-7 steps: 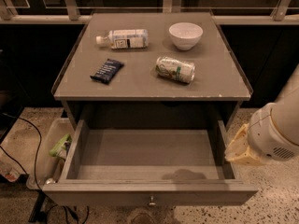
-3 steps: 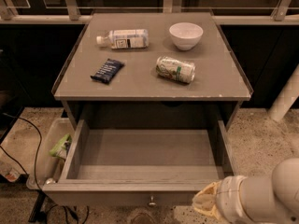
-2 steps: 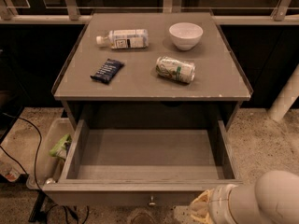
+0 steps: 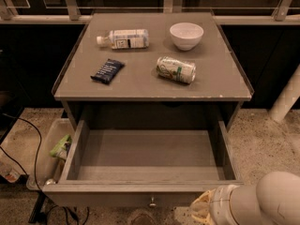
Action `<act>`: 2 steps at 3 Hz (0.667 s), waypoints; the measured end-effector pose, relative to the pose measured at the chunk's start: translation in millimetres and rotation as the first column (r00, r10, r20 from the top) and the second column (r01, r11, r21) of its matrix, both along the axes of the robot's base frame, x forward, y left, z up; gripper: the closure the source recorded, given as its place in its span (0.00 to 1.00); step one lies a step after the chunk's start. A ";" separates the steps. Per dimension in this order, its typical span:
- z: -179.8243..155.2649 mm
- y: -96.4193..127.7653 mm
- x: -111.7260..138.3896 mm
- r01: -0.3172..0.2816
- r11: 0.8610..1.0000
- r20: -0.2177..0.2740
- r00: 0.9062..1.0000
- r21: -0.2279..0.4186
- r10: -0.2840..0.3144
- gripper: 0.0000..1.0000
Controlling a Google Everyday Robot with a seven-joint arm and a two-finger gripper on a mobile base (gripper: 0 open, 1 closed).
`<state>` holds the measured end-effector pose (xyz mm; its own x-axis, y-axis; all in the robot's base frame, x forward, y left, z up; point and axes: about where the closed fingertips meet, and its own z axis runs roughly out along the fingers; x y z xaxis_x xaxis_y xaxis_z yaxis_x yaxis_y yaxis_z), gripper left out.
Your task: Close top drawer
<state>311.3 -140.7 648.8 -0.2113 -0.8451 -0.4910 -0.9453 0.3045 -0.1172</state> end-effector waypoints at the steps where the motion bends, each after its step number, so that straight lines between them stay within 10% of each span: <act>1: 0.0 0.0 0.0 0.000 1.000 0.000 1.000 0.000 0.000 0.37; 2: 0.1 2.0 0.1 0.001 1.000 0.023 1.000 0.005 -0.001 0.13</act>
Offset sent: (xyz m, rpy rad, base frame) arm 0.0004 0.0039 -0.0014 0.0163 -0.0518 -0.0053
